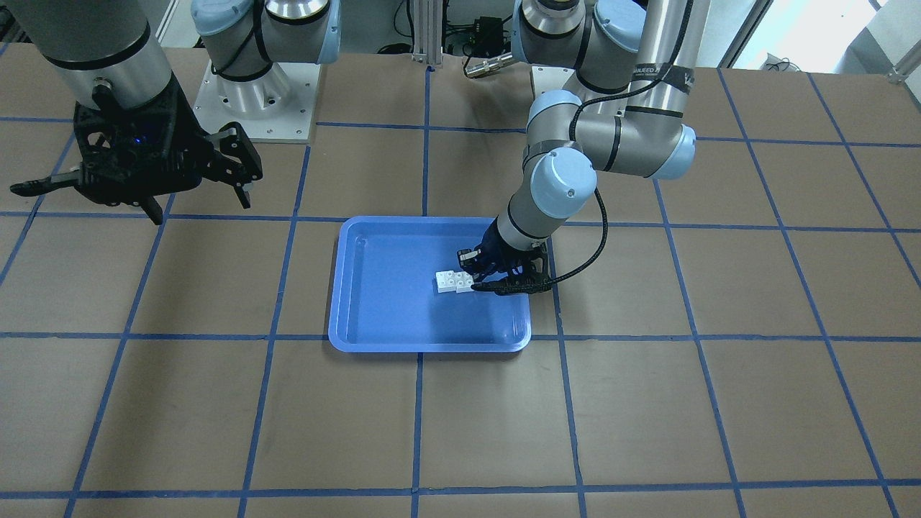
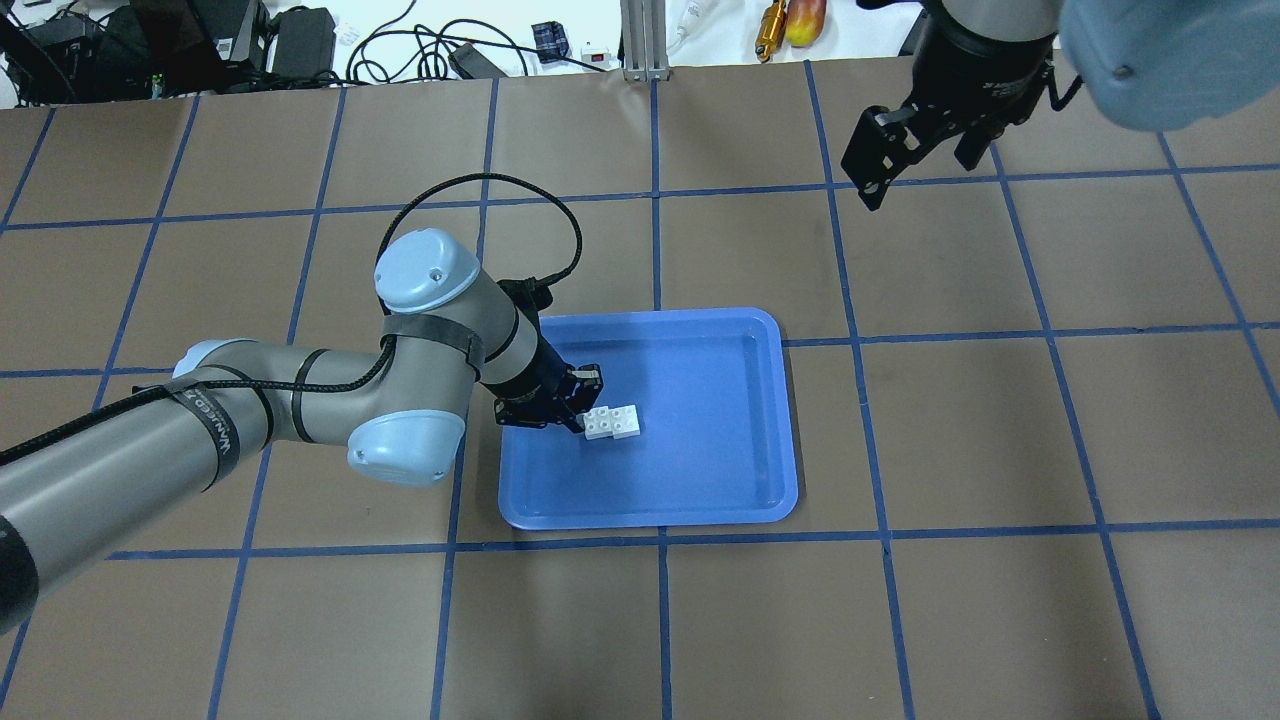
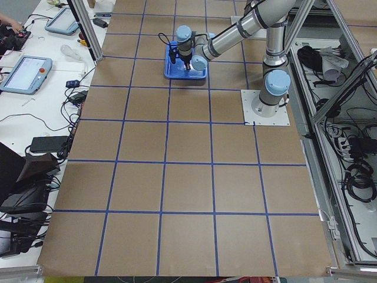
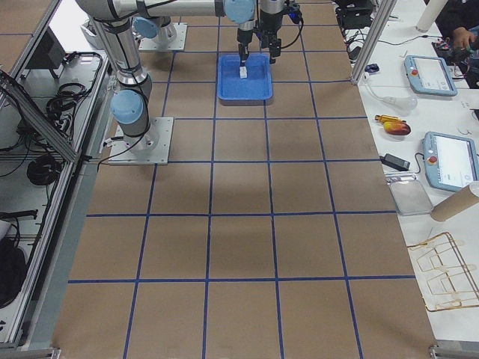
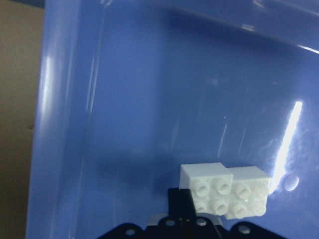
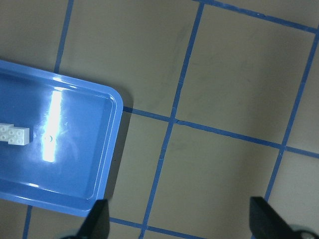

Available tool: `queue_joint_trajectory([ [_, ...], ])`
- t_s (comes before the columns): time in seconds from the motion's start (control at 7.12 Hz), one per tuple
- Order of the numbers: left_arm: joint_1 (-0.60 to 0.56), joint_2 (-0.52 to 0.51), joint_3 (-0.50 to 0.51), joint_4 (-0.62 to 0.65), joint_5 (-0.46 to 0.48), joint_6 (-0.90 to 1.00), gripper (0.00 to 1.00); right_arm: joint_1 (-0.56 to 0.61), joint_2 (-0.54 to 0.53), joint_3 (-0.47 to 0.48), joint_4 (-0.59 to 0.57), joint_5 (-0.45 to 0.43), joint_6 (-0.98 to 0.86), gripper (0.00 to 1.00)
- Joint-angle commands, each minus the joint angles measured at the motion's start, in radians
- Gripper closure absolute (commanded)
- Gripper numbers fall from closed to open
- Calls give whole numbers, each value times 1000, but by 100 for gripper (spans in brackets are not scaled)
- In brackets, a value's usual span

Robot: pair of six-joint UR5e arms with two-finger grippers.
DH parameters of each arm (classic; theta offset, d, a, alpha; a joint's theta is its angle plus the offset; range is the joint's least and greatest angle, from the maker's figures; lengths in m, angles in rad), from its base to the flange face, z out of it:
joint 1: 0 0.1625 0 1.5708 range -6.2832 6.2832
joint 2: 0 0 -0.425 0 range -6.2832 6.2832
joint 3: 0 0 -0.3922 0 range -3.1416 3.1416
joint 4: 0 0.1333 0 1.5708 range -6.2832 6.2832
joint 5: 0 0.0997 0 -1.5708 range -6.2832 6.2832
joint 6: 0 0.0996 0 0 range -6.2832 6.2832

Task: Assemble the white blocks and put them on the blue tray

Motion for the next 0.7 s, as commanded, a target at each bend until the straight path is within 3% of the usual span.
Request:
queue_joint_trajectory([
  [0.0,-1,-1,0,7,0,2,100,-6,-14,0,-8,7,82,0],
  [0.56,-3,1,0,12,0,25,100,-6,-33,43,-36,18,79,0],
])
